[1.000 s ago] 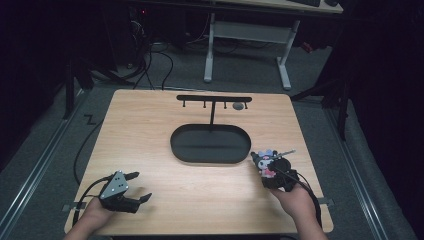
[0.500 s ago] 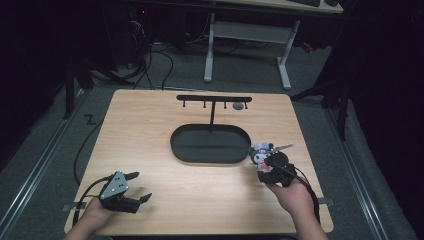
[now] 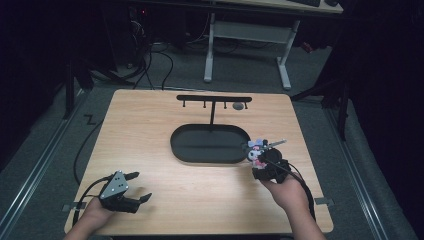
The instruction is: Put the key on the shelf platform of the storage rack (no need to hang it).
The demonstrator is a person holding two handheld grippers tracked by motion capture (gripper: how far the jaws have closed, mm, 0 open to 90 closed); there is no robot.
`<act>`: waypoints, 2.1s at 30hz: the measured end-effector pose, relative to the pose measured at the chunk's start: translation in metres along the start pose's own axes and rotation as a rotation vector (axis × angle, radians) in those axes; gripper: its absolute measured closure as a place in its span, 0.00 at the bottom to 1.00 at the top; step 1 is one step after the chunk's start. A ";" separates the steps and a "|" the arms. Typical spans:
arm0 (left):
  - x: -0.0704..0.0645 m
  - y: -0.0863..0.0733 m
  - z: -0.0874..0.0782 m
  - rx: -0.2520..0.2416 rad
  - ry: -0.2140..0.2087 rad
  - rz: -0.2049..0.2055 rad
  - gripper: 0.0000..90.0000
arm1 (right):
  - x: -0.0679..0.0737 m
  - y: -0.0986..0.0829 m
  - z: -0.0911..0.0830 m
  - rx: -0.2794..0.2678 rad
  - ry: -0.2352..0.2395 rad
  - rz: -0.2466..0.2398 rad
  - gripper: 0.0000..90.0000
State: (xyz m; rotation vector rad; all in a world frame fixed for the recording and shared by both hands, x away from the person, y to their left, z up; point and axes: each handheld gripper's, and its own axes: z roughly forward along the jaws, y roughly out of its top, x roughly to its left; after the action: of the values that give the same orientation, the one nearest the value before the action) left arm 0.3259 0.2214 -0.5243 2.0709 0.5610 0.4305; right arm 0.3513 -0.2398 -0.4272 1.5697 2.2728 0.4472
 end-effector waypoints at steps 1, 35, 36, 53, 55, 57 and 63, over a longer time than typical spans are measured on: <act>0.000 0.000 0.000 0.000 0.000 0.000 0.17 | 0.000 0.001 0.000 -0.004 0.004 -0.001 0.54; 0.000 0.000 -0.001 -0.003 -0.003 -0.001 0.17 | 0.037 0.054 0.031 -0.008 0.047 -0.055 0.54; 0.000 0.000 -0.001 -0.003 -0.002 -0.001 0.17 | 0.038 0.055 0.032 -0.007 0.047 -0.058 0.54; 0.000 0.000 -0.001 -0.004 -0.003 -0.005 0.17 | 0.052 0.075 0.051 -0.003 0.072 -0.071 0.54; 0.000 0.000 -0.001 -0.005 -0.003 -0.005 0.17 | 0.052 0.077 0.053 0.000 0.073 -0.068 0.54; 0.000 0.000 -0.001 -0.006 -0.003 -0.005 0.17 | 0.052 0.078 0.055 -0.005 0.075 -0.069 0.54; 0.000 0.000 -0.001 -0.005 -0.003 -0.004 0.17 | 0.050 0.083 0.059 -0.003 0.073 -0.067 0.54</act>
State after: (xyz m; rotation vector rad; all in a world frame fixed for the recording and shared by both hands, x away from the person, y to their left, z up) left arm 0.3255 0.2222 -0.5243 2.0653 0.5618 0.4262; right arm 0.4300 -0.1606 -0.4483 1.4939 2.3704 0.4979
